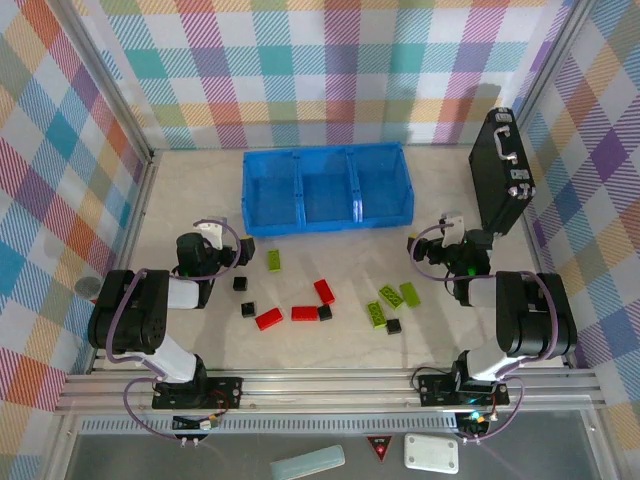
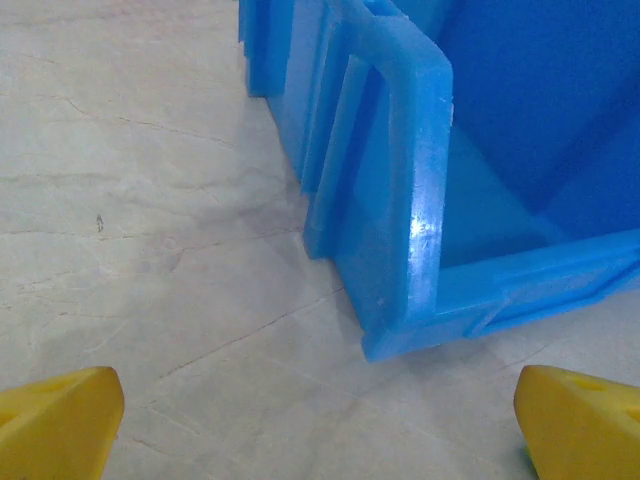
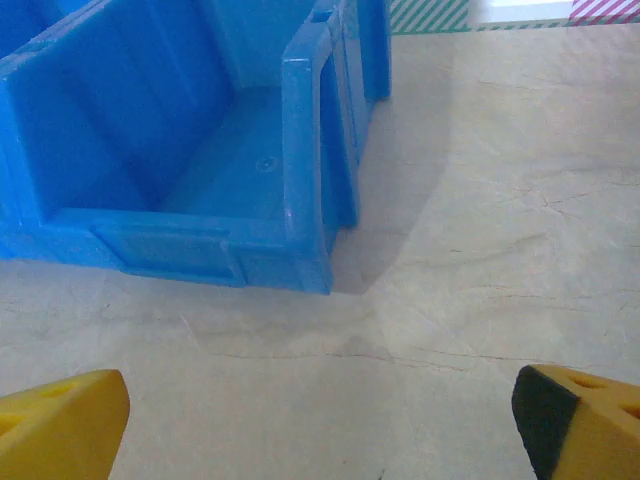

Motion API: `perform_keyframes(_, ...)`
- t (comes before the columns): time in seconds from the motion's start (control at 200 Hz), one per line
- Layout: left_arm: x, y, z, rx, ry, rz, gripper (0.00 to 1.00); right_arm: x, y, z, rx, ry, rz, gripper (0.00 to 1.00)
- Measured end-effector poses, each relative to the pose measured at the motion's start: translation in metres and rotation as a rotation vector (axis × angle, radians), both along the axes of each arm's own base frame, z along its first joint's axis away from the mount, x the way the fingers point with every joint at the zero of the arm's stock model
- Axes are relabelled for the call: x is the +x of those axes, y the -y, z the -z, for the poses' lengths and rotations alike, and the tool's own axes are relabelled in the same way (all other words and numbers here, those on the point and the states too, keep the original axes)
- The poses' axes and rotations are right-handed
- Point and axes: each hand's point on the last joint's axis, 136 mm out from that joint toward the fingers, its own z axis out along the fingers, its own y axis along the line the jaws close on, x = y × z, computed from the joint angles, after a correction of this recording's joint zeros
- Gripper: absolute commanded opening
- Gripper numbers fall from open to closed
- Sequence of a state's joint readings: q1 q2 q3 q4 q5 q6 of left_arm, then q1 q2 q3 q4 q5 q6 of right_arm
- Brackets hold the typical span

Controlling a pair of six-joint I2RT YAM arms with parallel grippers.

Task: Sort the legos into containers by color
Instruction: Pick up the lego from the bottom-center of the table.

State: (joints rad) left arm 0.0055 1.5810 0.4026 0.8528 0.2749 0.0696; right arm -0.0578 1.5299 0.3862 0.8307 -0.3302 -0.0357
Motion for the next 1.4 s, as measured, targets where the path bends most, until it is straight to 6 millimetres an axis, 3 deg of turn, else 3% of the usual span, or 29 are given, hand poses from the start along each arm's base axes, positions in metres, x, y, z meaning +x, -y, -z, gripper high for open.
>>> perform_keyframes(1.4, 0.0007, -0.0051, -0.0051, 0.011, 0.014, -0.029, 1.0, 0.0002, 0.0022, -0.0039, -0.005, 0.007, 0.013, 0.99)
